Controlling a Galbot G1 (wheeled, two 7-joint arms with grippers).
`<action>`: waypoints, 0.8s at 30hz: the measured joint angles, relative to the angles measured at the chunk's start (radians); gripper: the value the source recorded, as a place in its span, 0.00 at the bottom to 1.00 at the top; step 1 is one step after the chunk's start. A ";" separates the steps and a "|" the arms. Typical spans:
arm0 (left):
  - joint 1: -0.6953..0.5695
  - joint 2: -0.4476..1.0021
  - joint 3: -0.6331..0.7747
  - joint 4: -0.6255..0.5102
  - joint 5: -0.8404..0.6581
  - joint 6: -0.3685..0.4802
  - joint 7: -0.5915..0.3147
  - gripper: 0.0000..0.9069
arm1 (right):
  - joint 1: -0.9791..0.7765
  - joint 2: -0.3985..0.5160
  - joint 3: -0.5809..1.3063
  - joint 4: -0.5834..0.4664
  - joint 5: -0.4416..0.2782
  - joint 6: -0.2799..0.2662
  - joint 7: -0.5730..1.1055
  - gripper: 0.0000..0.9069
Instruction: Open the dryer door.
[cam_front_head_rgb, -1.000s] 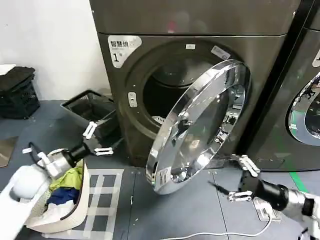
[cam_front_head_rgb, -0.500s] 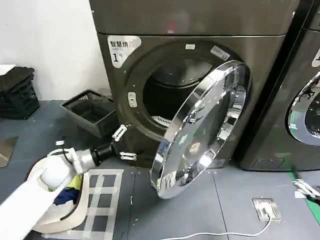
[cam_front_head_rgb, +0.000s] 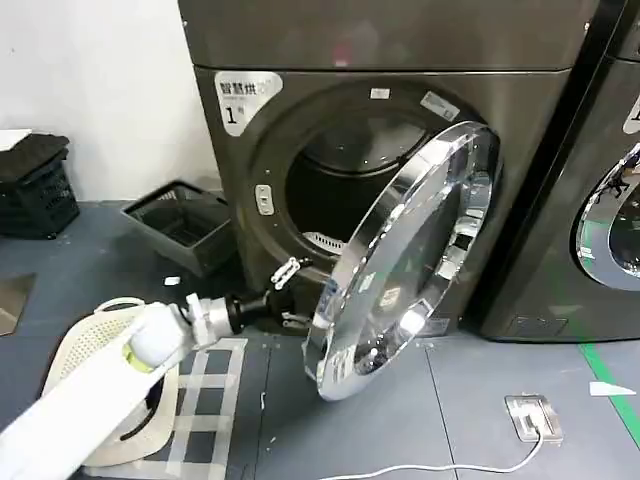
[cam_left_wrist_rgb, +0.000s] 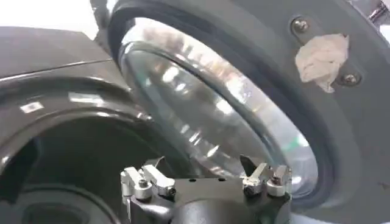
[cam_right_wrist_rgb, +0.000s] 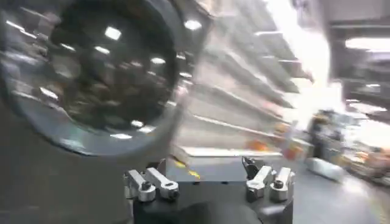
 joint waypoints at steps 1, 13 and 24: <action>-0.008 -0.006 0.012 0.005 0.001 -0.001 0.000 1.00 | 0.001 0.003 0.015 -0.002 -0.005 -0.016 0.009 1.00; -0.123 -0.126 0.152 0.071 0.002 -0.001 -0.003 1.00 | -0.004 0.025 0.189 -0.112 -0.090 0.058 0.090 1.00; -0.226 -0.246 0.264 0.151 0.000 0.006 -0.006 1.00 | -0.024 0.040 0.287 -0.183 -0.100 0.093 0.107 1.00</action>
